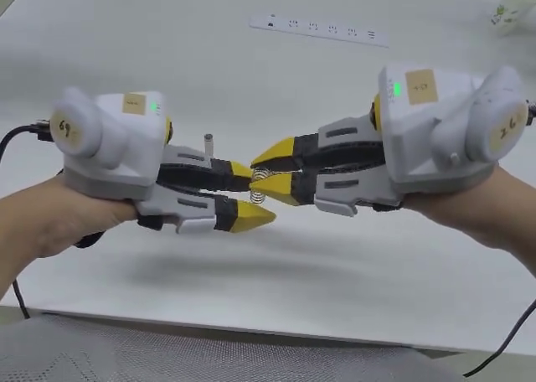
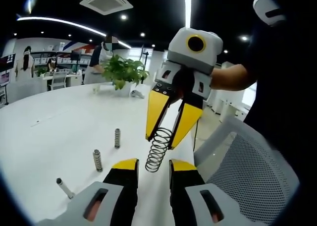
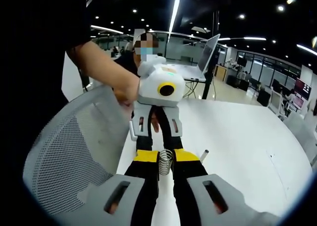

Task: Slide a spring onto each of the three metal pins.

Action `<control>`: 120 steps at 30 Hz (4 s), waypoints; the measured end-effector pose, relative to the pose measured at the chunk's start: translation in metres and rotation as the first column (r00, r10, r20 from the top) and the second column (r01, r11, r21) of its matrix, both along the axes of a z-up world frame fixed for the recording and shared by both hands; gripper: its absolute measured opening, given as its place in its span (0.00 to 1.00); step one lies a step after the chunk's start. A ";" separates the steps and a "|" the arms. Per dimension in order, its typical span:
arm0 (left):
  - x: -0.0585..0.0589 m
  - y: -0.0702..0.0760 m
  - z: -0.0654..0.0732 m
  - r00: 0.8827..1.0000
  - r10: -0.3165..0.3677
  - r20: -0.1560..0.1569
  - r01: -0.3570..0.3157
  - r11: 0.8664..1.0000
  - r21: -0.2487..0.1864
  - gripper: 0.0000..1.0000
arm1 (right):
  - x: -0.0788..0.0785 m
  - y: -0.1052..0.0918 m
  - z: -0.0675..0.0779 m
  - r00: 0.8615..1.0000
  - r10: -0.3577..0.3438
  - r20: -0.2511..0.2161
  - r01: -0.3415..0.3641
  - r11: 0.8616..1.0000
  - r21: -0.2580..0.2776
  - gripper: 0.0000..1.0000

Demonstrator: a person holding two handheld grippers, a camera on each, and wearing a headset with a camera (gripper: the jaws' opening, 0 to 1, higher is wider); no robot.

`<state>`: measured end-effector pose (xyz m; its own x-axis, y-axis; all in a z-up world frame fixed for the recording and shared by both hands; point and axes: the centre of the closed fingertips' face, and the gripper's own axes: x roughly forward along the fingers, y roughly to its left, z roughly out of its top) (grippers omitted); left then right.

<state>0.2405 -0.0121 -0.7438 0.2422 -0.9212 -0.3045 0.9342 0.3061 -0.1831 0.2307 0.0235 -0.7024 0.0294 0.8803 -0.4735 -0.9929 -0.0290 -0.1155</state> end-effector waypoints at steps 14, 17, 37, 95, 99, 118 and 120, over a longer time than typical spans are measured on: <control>0.011 0.022 0.001 0.997 0.082 0.014 -0.082 0.997 0.005 0.32 | 0.007 -0.003 0.001 0.999 -0.044 0.002 0.044 0.999 0.014 0.07; 0.013 0.031 -0.002 0.994 0.107 0.018 -0.107 0.994 0.018 0.38 | 0.008 -0.003 0.001 0.999 -0.050 0.004 0.050 0.999 0.015 0.07; 0.022 0.082 -0.009 0.964 0.268 0.007 -0.268 0.963 0.043 0.68 | 0.020 -0.006 -0.001 0.996 -0.089 0.017 0.089 0.996 0.017 0.07; 0.020 0.127 -0.011 0.906 0.424 -0.018 -0.424 0.906 0.013 0.98 | 0.080 0.046 -0.013 0.991 -0.127 0.038 0.126 0.992 0.015 0.07; 0.019 0.129 -0.012 0.903 0.430 -0.020 -0.430 0.903 0.013 0.98 | 0.086 0.053 -0.011 0.989 -0.148 0.001 0.148 0.988 0.045 0.07; 0.019 0.131 -0.012 0.897 0.441 -0.029 -0.441 0.897 -0.006 0.98 | 0.116 0.064 -0.028 0.962 -0.249 -0.114 0.257 0.964 0.064 0.07; 0.019 0.131 -0.012 0.898 0.439 -0.030 -0.439 0.898 -0.003 0.98 | 0.116 0.065 -0.031 0.960 -0.253 -0.117 0.261 0.964 0.056 0.07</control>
<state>0.2599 0.1192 -0.7562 0.6141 -0.7262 -0.3091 0.6998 0.6821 -0.2121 0.3466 0.0887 -0.7338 0.2111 0.8811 -0.4232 -0.9724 0.2332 0.0005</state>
